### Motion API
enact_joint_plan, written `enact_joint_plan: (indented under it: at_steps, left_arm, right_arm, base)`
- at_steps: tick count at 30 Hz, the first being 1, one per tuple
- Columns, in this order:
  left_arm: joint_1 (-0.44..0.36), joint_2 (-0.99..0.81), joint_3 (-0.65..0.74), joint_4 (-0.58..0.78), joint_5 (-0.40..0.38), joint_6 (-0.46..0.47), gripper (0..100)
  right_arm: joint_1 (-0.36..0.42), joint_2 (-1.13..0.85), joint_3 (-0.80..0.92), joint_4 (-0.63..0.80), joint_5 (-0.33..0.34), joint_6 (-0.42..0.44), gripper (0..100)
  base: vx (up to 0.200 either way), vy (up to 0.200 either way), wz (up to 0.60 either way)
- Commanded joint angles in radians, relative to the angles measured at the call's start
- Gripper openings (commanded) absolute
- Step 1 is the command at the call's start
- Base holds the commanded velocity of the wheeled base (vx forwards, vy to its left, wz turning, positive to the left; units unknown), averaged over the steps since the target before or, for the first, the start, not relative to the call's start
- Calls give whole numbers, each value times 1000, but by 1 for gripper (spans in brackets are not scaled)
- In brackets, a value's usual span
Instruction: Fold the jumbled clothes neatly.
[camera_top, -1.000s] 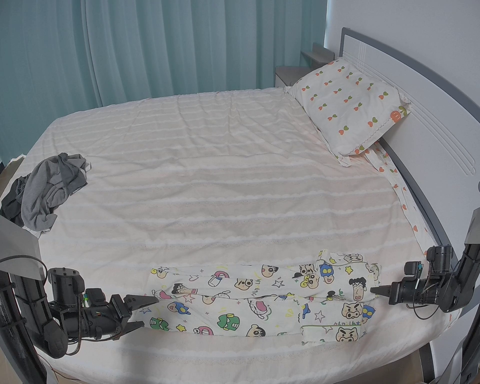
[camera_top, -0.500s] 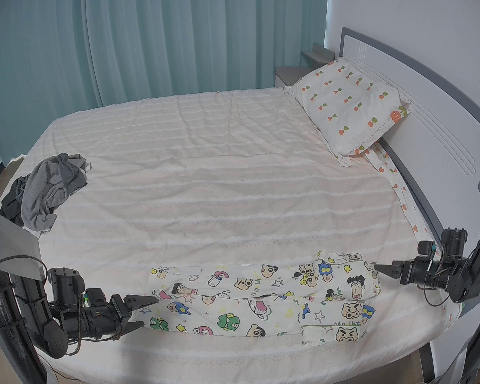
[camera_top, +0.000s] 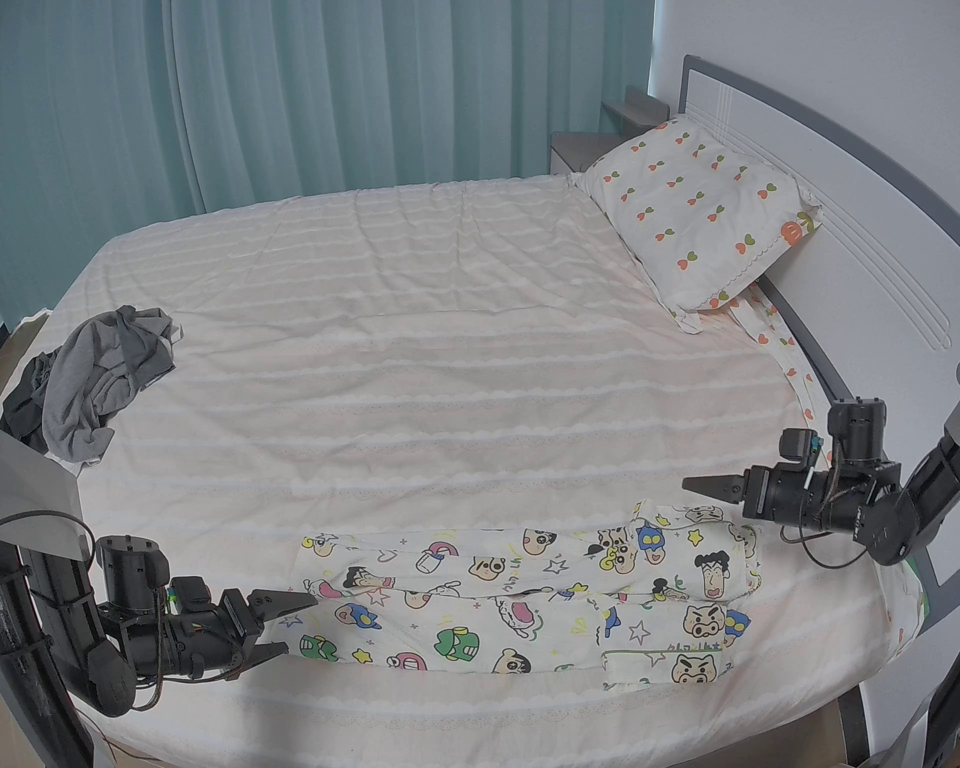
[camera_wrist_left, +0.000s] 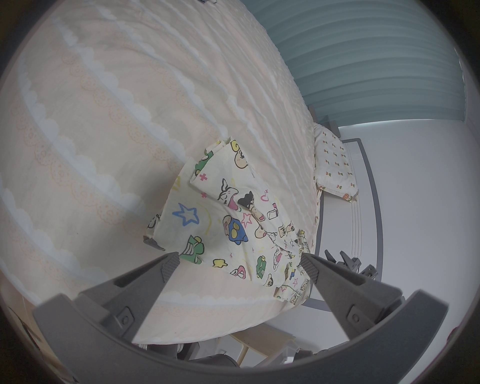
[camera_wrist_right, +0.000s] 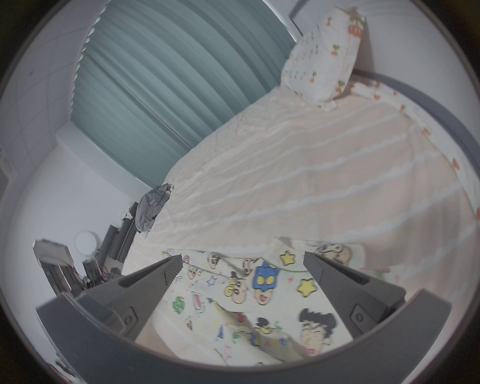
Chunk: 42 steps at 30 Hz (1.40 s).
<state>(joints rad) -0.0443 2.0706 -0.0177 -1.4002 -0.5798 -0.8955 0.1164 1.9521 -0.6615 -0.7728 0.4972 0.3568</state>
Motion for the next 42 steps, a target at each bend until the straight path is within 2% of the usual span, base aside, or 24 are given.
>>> enact_joint_plan:
  at_steps: [1, 4, 7, 14, 19, 31, 36, 42]
  left_arm:
    - [0, 3, 12, 0, 0, 1, 100]
    - [0, 3, 12, 0, 0, 7, 100]
    - [0, 6, 12, 1, 0, 17, 100]
    - [-2, 6, 12, 0, 0, 17, 100]
    - [-6, 8, 13, 0, 1, 17, 100]
    - [-6, 8, 15, 0, 3, 17, 100]
    - [-6, 8, 15, 0, 3, 18, 100]
    - [-6, 8, 15, 1, 3, 18, 100]
  right_arm:
    - [135, 79, -110, 76, -49, 70, 100]
    - [183, 156, -109, 56, -117, 11, 100]
    - [221, 205, -122, 53, -147, -24, 100]
    - [267, 260, -198, 98, -178, -29, 100]
    - [284, 295, -285, 148, -236, -35, 100]
    - [322, 303, -299, 168, -244, -64, 100]
    - [348, 298, -279, 170, -290, -81, 100]
    - [353, 292, -247, 168, -292, -98, 100]
  base:
    - [0, 0, 0]
    - [0, 0, 0]
    - [0, 0, 0]
    - [0, 0, 0]
    - [0, 0, 0]
    - [0, 0, 0]
    - [0, 0, 0]
    - [0, 0, 0]
